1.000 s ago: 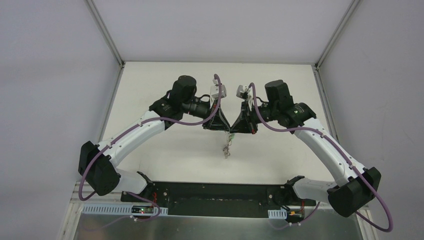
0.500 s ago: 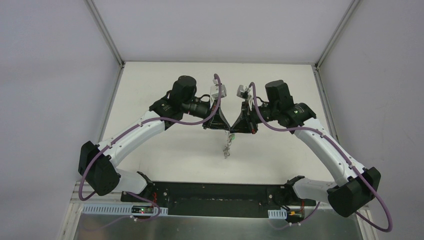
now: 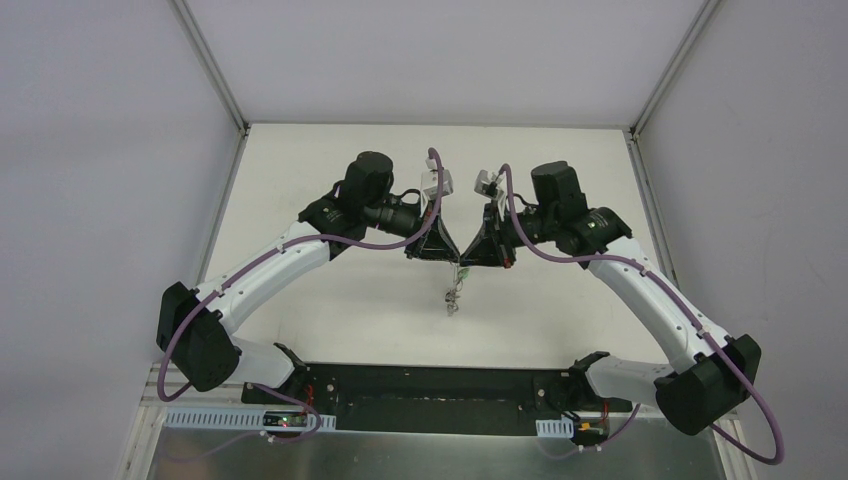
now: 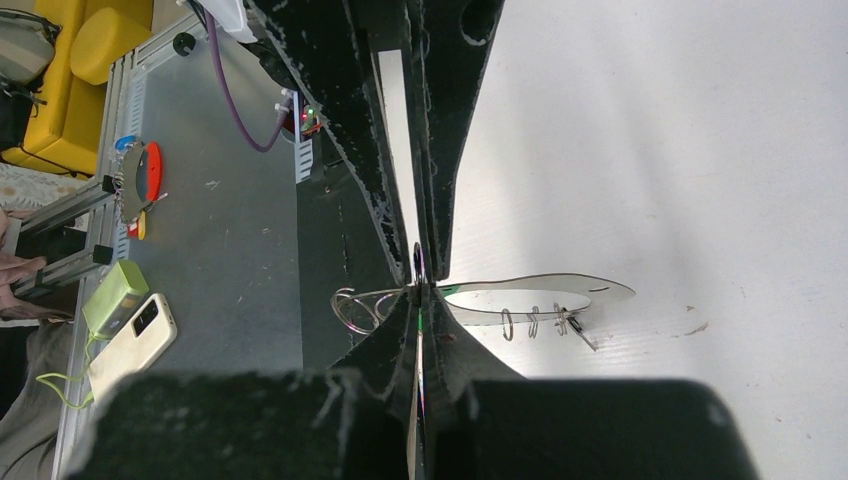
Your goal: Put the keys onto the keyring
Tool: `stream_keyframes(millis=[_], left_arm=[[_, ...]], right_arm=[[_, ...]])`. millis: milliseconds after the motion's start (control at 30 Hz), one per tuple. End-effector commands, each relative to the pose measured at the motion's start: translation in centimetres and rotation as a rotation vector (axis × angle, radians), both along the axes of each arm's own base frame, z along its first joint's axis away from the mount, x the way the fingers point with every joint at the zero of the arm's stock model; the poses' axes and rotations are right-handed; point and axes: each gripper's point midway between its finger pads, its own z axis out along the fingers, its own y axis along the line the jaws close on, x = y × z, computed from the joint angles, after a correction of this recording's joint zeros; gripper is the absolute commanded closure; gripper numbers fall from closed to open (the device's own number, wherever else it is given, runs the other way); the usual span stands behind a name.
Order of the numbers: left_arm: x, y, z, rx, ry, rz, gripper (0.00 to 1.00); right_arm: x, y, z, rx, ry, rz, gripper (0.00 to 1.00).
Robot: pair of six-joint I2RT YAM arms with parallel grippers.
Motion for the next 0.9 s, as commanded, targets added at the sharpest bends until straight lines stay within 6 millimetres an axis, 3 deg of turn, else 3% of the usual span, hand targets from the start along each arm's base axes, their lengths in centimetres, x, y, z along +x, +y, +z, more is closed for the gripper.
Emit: stream_keyframes(millis=[0, 233, 633, 800, 867], left_arm=[[-0.8, 0.12, 1.18, -0.025, -0.009, -0.025, 0.87], [-0.81, 0.13, 1.11, -0.024, -0.007, -0.025, 0.83], [-0.44, -0.34, 1.44, -0.028, 0.017, -0.024, 1.0], [-0.5, -0.27, 1.52, -0.03, 0.014, -0.022, 1.0], [-0.63, -0.12, 1.68, -0.036, 0.001, -0.021, 1.0]], right_arm=[[0.24, -0.11, 1.81, 0.055, -0.07, -0.002, 1.0], [0.25, -0.07, 1.88, 0.056, -0.067, -0.001, 1.0], [0.27, 0.03, 1.67, 0.056, -0.052, 0.003, 1.0], [0.31, -0.08, 1.7, 0.061, -0.054, -0.003, 1.0], [0.39, -0.26, 1.99, 0.077, -0.053, -0.009, 0.95]])
